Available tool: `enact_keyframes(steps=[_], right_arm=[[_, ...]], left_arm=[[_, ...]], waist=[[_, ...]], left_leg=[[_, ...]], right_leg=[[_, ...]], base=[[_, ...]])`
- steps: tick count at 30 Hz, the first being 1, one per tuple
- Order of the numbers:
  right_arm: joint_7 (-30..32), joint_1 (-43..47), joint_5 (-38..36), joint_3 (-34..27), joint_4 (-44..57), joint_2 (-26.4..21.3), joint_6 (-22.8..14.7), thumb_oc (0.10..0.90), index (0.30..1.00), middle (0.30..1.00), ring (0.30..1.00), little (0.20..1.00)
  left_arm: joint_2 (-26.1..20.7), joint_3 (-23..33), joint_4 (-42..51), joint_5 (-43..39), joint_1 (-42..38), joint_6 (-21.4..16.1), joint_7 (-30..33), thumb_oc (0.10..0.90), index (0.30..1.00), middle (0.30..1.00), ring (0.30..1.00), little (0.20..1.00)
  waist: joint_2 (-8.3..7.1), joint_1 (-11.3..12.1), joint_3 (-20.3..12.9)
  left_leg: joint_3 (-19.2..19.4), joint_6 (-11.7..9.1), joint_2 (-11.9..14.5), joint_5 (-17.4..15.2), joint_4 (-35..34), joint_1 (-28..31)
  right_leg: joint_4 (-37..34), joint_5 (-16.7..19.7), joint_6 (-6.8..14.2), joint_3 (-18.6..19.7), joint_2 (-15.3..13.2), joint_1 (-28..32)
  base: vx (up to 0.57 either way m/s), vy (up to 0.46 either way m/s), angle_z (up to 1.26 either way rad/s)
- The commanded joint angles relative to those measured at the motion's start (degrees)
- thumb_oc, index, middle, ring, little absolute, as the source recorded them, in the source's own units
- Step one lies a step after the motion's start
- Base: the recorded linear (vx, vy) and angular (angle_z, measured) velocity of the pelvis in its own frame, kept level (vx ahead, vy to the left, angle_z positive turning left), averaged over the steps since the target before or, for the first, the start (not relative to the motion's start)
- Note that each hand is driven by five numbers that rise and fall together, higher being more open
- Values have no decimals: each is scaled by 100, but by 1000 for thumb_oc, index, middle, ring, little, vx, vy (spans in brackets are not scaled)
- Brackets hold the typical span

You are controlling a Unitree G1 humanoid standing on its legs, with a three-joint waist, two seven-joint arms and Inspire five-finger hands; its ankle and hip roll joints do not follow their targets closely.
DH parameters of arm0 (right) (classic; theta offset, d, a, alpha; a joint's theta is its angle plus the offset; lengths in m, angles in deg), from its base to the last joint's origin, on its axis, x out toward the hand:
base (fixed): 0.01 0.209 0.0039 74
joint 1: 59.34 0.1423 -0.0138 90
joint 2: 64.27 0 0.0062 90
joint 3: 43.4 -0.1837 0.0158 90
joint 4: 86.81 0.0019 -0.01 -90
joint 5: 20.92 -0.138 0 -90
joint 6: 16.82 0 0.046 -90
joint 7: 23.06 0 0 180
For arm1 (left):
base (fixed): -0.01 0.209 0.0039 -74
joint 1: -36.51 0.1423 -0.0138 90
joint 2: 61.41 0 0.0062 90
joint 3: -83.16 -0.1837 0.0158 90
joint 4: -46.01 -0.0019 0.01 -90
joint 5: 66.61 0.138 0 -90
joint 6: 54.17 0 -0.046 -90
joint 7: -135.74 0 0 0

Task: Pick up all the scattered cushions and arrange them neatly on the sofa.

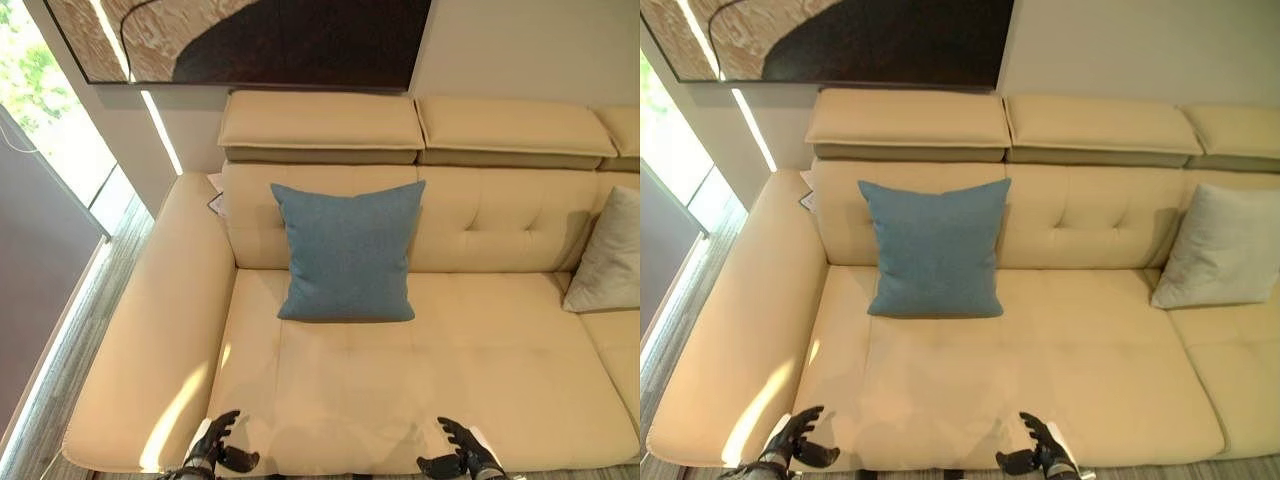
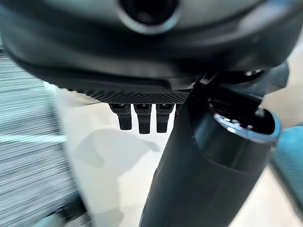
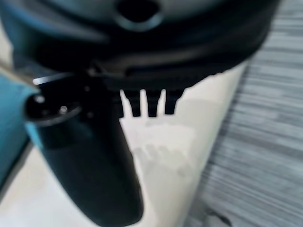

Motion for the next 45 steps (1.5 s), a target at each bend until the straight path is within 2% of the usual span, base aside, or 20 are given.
enact_keyframes(steps=[1, 4, 5, 6, 7, 11, 15, 17, 19, 20, 23, 25, 27, 29, 30, 31, 32, 33, 36, 45], right_arm=[[52, 235, -347, -164, 12, 0, -208, 800, 900, 900, 900, 900], [53, 270, -383, -108, -87, 11, -179, 800, 900, 900, 900, 900], [71, 301, -405, -136, -92, -11, -168, 800, 900, 900, 900, 900], [71, 301, -405, -136, -92, -12, -168, 800, 900, 900, 900, 900], [101, 350, -446, -179, -230, -34, -143, 800, 900, 900, 900, 900], [100, 431, -444, -212, -430, -35, -91, 800, 900, 900, 900, 900], [142, 521, -307, -155, -850, 32, -14, 800, 900, 900, 900, 900], [192, 691, -307, -217, -1164, 115, 45, 800, 900, 900, 900, 900], [219, 767, -303, -243, -1256, 144, 75, 800, 900, 900, 900, 900], [252, 838, -293, -263, -1375, 205, 127, 800, 900, 900, 900, 900], [309, 1044, -196, -218, -1397, 331, 251, 800, 900, 900, 900, 900], [288, 1098, -144, -163, -1386, 362, 270, 800, 900, 900, 900, 900], [274, 1185, -145, -83, -1436, 397, 316, 800, 900, 900, 900, 900], [247, 1176, -200, -100, -1508, 421, 318, 800, 900, 900, 900, 900], [247, 1177, -200, -100, -1508, 423, 318, 800, 900, 900, 900, 900], [243, 1139, -224, -119, -1574, 477, 306, 800, 900, 900, 900, 900], [243, 1140, -224, -120, -1574, 478, 306, 800, 900, 900, 900, 900], [262, 1118, -281, -163, -1592, 571, 326, 800, 900, 900, 900, 900], [307, 1139, -345, -166, -1625, 650, 317, 800, 900, 900, 900, 900], [397, 1029, -355, -189, -1880, 716, 339, 800, 900, 900, 900, 900]], left_arm=[[-136, 158, -97, -42, -488, -186, 94, 800, 900, 900, 900, 900], [-104, 176, -190, -87, -517, -183, 87, 800, 900, 900, 900, 900], [-49, 185, -212, -139, -535, -159, 52, 800, 900, 900, 900, 900], [-48, 185, -212, -139, -535, -159, 52, 800, 900, 900, 900, 900], [39, 248, -322, -216, -519, -144, 31, 800, 900, 900, 900, 900], [133, 252, -494, -194, -534, -95, 16, 800, 900, 900, 900, 900], [190, 200, -669, 5, -573, -42, 146, 800, 900, 900, 900, 900], [213, 231, -833, 18, -633, -7, 180, 800, 900, 900, 900, 900], [207, 244, -890, 10, -669, -1, 186, 800, 900, 900, 900, 900], [195, 261, -989, 13, -719, -6, 205, 800, 900, 900, 900, 900], [96, 349, -981, -21, -726, -25, 282, 800, 900, 900, 900, 900], [42, 348, -976, -17, -759, -13, 283, 800, 900, 900, 900, 900], [-56, 313, -972, -25, -880, 11, 278, 800, 900, 900, 900, 900], [-109, 316, -955, -27, -927, 45, 314, 800, 900, 900, 900, 900], [-111, 317, -955, -27, -928, 45, 314, 800, 900, 900, 900, 900], [-125, 347, -947, -47, -923, 38, 320, 800, 900, 900, 900, 900], [-126, 347, -947, -47, -924, 38, 320, 800, 900, 900, 900, 900], [-125, 358, -942, -91, -890, 49, 339, 800, 900, 900, 900, 900], [-109, 403, -1042, -138, -914, 41, 385, 800, 900, 900, 900, 900], [155, 324, -1231, -87, -837, 128, 371, 800, 900, 900, 900, 900]], waist=[[-20, 3, 115], [-113, 33, 187], [-254, -2, 235], [-249, -3, 237], [-329, -16, 261], [-378, -93, 205], [-339, -150, 170], [-326, -149, 149], [-337, -159, 151], [-394, -133, 180], [-507, 8, 367], [-519, 23, 434], [-497, 117, 541], [-430, 266, 496], [-434, 261, 484], [-399, 410, 393], [-400, 407, 384], [-506, 544, 297], [-563, 553, 129], [-447, 355, -41]], left_leg=[[288, -345, 208, -245, 51, 100], [195, -304, 204, -320, 441, -155], [240, -213, 124, -776, 1082, -269], [235, -213, 130, -800, 1118, -285], [206, -160, 29, -1135, 1739, -236], [150, -115, 2, -1323, 2376, -16], [35, -162, 3, -1429, 2198, 408], [6, -131, -85, -1650, 1478, 739], [-3, -94, -134, -1733, 1239, 825], [-37, 15, -262, -1797, 1074, 806], [-54, 155, -448, -1673, 865, 651], [-28, 198, -455, -1580, 758, 625], [-64, 276, -433, -1430, 722, 458], [-102, 387, -417, -1245, 639, 306], [-104, 388, -422, -1234, 636, 289], [-66, 404, -396, -1121, 540, 226], [-68, 405, -397, -1113, 538, 212], [20, 331, -447, -986, 370, 164], [123, 240, -419, -833, 166, 122], [235, 157, -319, -799, 103, 356]], right_leg=[[66, -641, 158, -97, 21, 139], [66, -637, 97, -74, 9, 69], [66, -547, 66, -101, -118, -26], [66, -548, 67, -104, -113, -24], [66, -458, 33, -106, -166, -88], [66, -344, 18, -150, -201, -145], [66, -190, 82, -223, -203, -183], [99, -32, 189, -240, -258, -314], [119, 52, 246, -247, -312, -403], [120, 216, 378, -217, -429, -559], [187, 653, 740, -284, -691, -979], [341, 766, 825, -275, -761, -1113], [791, 357, 752, -119, -732, -1068], [1703, -144, 539, 54, -610, -829], [1699, -136, 540, 53, -615, -843], [1883, -425, 518, -39, -614, -482], [1874, -415, 518, -42, -615, -492], [1507, -464, 480, -170, -666, -176], [1013, -507, 515, -253, -622, 41], [480, -498, 430, -152, -431, 313]], base=[[-119, -62, 7], [-239, -63, 18], [-173, -16, 20], [-289, 5, 25], [-121, 23, 18], [-96, 72, 9], [-67, 176, 23], [-97, 223, 32], [-121, 247, 24], [-190, 377, 24], [-296, 348, -5], [-220, 117, -44], [-360, 157, -31], [-305, 148, -13], [-173, 52, 2], [-108, 16, 12], [-166, -34, -3], [-93, -87, -18], [-57, -85, -26], [-8, -29, 2]])
